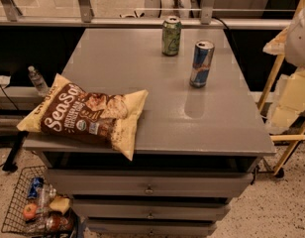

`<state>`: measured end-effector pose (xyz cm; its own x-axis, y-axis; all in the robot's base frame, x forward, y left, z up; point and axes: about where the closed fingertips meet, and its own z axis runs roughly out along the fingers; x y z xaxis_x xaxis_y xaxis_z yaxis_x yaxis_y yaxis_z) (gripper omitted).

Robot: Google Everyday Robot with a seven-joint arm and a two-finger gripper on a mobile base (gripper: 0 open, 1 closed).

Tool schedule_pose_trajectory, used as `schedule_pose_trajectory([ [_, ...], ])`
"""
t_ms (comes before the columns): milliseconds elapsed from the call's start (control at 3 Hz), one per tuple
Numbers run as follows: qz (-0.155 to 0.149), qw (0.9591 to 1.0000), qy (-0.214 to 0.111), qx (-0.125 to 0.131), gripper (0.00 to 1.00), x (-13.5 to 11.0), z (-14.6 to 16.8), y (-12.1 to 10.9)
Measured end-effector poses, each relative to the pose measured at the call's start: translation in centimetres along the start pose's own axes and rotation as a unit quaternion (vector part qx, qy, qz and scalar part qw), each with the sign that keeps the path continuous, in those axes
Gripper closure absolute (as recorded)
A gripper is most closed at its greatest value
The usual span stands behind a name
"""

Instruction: Move redbull can near brown chip bag

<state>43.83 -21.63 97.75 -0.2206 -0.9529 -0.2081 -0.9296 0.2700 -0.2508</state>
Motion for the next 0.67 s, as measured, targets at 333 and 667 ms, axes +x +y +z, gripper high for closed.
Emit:
schedule_pose_trajectory([
  [333, 0.0, 1.0, 0.0, 0.0, 0.0, 0.0, 0.0, 0.0],
  [667, 0.029, 0.9989, -0.032, 0.02, 0.0, 0.4, 0.8, -1.2],
])
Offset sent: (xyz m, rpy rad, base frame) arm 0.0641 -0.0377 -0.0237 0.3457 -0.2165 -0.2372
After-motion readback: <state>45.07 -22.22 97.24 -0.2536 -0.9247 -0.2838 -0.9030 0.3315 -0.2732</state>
